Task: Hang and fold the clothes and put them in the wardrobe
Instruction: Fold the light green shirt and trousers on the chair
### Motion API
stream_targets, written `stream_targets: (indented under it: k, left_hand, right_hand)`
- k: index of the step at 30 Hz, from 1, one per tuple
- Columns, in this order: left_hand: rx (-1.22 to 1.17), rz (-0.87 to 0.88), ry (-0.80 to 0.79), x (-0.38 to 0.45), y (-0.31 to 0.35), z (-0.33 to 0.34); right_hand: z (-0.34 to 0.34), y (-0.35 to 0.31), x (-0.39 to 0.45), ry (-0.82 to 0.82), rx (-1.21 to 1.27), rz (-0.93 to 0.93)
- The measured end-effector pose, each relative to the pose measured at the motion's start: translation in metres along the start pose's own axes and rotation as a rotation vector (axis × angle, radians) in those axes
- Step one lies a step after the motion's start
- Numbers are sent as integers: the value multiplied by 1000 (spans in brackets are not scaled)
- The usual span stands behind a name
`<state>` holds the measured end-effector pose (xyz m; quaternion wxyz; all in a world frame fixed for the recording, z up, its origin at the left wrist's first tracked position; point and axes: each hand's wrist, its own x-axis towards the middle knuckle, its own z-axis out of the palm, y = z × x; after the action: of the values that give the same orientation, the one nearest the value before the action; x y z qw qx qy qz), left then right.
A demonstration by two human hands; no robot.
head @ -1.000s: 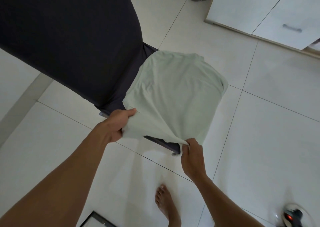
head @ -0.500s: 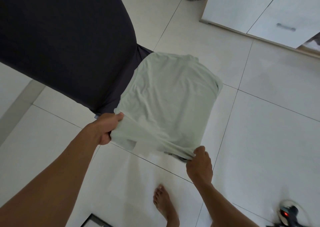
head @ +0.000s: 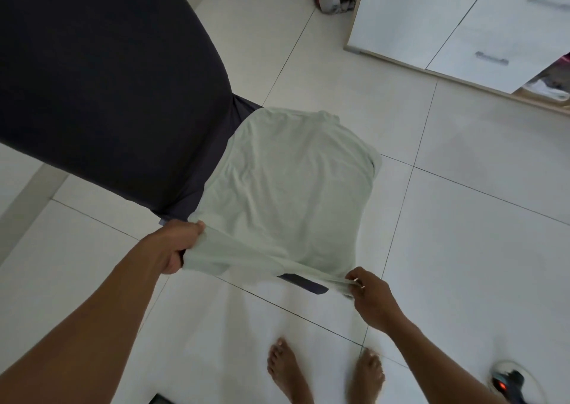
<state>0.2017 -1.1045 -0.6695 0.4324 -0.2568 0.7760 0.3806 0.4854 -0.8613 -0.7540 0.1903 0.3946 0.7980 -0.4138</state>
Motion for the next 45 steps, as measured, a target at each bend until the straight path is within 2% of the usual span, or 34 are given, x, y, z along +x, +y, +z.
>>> stream_targets:
  k: [2, 4, 9, 14, 16, 18, 20, 22, 24, 28, 31, 33, 36, 38, 41, 43, 45]
  left_hand:
    - [21, -20, 20, 2, 2, 4]
    - [36, -39, 48, 4, 5, 8]
    - [-20, -23, 79, -1, 41, 22]
    - [-275, 35, 39, 28, 125, 62]
    - [-290, 103, 66, 41, 145, 76]
    - [-112, 194, 243, 56, 149, 80]
    - [164, 286, 446, 64, 136, 72]
    - [381, 290, 523, 70, 109, 58]
    - [428, 228, 484, 77, 76, 42]
    - [193, 158, 460, 91, 30, 16]
    - [67, 268, 405, 103, 20, 14]
    - [97, 335, 352, 114, 17, 12]
    - [175, 387, 259, 119, 23, 11]
    - [286, 397, 250, 119, 26, 8]
    - [394, 341, 291, 123, 19, -8]
    - [395, 304, 245, 128, 13, -20]
    - [414, 304, 197, 132, 9, -24]
  right_hand:
    - [-9, 7, 9, -24, -79, -1]
    - [-16, 9, 18, -12, -70, 1]
    - [-51, 5, 50, -103, -21, -57]
    - [-87, 0, 119, 97, 21, -72]
    - [-91, -7, 139, 180, 53, -66]
    - [-87, -17, 148, 272, 29, -93]
    - [-77, -29, 145, 307, 15, -156]
    - [-62, -44, 137, 289, -14, -260]
    - [-45, -64, 132, 277, -76, -340]
    - [-13, -121, 139, 285, -208, -452]
    - [3, -162, 155, 313, -392, -493]
    - [9, -186, 163, 232, -438, -387]
    - [16, -210, 175, 147, -346, -186]
    - [21, -216, 183, 116, -313, -130]
    - [17, -223, 191, 60, -157, -146]
    - [6, -231, 196, 22, -53, -186]
    - [-2, -236, 201, 53, -17, -180]
